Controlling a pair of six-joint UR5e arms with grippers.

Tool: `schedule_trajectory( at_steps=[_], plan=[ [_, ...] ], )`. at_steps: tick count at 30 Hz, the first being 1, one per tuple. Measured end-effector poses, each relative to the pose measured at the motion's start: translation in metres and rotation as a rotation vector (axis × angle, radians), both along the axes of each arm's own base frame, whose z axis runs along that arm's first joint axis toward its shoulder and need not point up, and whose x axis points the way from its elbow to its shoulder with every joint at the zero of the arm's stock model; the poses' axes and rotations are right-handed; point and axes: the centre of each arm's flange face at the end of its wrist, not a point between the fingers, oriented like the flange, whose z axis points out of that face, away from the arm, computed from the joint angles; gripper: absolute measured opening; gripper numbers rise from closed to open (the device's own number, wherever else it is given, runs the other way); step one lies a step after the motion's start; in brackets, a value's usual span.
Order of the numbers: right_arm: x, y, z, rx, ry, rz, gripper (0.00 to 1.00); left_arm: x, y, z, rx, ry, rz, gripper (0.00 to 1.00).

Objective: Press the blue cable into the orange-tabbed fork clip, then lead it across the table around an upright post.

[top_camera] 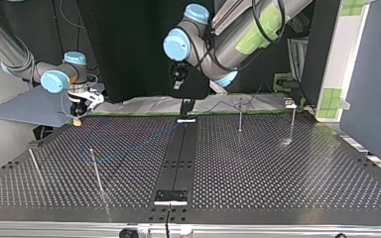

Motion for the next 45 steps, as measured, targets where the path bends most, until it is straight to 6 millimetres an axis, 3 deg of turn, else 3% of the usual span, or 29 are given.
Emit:
schedule_trajectory(
  at_steps=[16, 29, 39, 45],
  plan=[
    [0.003, 0.001, 0.000, -0.001, 0.008, 0.006, 0.00, 0.031, -0.023, 0.055, -0.031, -0.028, -0.004, 1.00],
    [0.001, 0.000, 0.000, -0.001, 0.012, 0.004, 0.00, 0.079, -0.048, 0.114, -0.209, -0.201, 0.048, 1.00],
    [-0.002, -0.001, -0.001, 0.001, 0.015, 0.000, 0.00, 0.106, -0.065, 0.112, -0.207, -0.259, 0.092, 1.00],
    [-0.003, 0.000, -0.002, 0.005, 0.018, 0.001, 0.00, 0.113, -0.076, 0.133, -0.181, -0.325, 0.105, 1.00]
  ],
)
